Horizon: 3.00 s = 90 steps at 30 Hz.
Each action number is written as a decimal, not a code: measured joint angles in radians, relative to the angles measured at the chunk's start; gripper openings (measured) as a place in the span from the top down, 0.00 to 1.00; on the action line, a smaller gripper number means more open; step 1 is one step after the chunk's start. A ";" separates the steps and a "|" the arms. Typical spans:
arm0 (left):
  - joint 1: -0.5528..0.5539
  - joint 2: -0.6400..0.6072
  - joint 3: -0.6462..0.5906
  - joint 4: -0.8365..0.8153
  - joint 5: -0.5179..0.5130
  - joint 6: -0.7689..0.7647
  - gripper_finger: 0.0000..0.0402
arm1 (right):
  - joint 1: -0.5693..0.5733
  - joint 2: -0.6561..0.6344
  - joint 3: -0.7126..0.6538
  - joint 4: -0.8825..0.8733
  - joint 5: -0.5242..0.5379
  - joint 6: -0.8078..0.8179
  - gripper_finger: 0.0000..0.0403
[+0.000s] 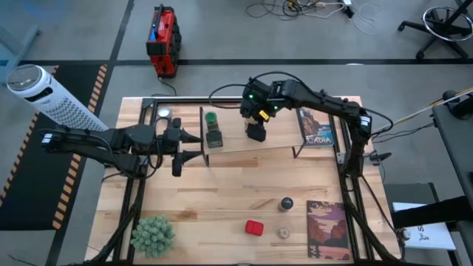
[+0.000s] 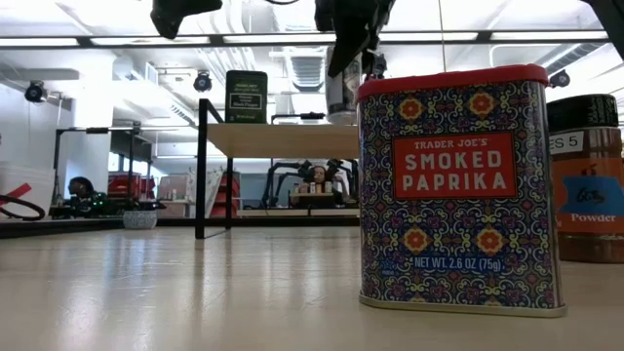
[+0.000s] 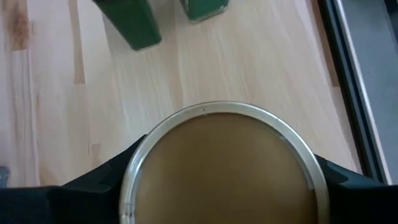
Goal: Shelf spices
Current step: Remove the gold seasoning bottle from the shelf
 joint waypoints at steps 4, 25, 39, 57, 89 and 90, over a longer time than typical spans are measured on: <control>-0.002 0.000 0.000 -0.005 0.005 -0.006 0.52 | 0.012 0.000 0.045 -0.054 -0.001 0.009 0.35; -0.014 0.000 0.000 -0.028 0.004 -0.010 0.52 | 0.336 -0.002 0.093 -0.144 -0.079 0.061 0.35; -0.017 0.000 0.005 -0.030 0.008 -0.010 0.52 | 0.494 0.008 0.007 0.003 -0.050 0.147 0.35; -0.028 -0.003 0.008 -0.025 0.009 -0.010 0.52 | 0.574 0.006 -0.363 0.324 -0.027 0.271 0.35; -0.032 -0.003 0.009 -0.018 0.010 -0.006 0.52 | 0.637 0.004 -0.625 0.618 0.004 0.449 0.35; -0.032 -0.003 0.009 -0.018 0.010 -0.006 0.52 | 0.640 0.004 -0.631 0.628 0.003 0.455 0.35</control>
